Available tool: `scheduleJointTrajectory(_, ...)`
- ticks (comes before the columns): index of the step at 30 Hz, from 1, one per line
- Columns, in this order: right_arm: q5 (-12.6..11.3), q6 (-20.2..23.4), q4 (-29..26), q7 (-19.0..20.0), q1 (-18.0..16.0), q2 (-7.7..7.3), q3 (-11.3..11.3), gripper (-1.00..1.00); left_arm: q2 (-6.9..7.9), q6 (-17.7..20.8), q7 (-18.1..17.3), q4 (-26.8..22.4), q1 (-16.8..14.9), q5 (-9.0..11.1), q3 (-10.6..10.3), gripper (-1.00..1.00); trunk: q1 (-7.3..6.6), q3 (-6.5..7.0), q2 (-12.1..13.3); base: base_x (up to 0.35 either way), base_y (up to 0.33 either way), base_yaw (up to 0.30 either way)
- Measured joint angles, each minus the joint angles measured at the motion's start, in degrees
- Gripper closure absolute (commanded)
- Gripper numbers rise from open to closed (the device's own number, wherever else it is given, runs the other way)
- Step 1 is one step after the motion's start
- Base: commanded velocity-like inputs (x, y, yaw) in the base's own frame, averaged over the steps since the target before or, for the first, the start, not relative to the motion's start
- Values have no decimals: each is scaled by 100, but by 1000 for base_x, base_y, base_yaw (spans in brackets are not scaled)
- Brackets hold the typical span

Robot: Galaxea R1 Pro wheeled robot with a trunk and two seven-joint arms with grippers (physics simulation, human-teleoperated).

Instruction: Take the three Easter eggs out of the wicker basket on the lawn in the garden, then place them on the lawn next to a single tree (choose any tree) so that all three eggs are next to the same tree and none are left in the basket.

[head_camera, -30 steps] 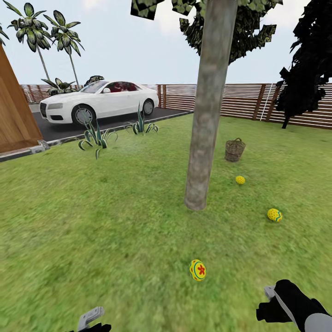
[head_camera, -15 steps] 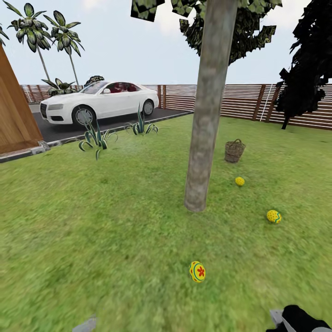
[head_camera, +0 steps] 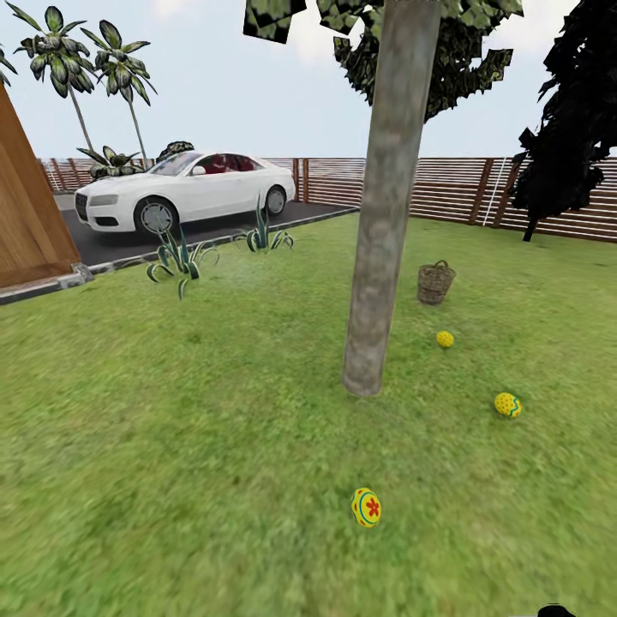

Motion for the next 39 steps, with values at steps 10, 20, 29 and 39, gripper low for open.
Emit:
scheduleJointTrajectory(10,1,-283,187,-41,8,2,-1,-100,104,-248,-8,292,8,-3,-14,-100,-220,180,401,0,0,0)
scheduleJointTrajectory(20,1,-284,186,-44,9,6,3,-100,150,-254,-10,248,9,4,-31,-100,-440,359,803,0,0,0)
scheduleJointTrajectory(29,9,-281,199,-46,111,64,7,-100,184,-244,-5,321,16,10,-29,-100,-637,521,1164,0,0,0)
scheduleJointTrajectory(39,12,-502,203,-58,579,131,5,-100,189,-244,4,344,96,6,-30,-100,-857,701,1565,0,0,0)
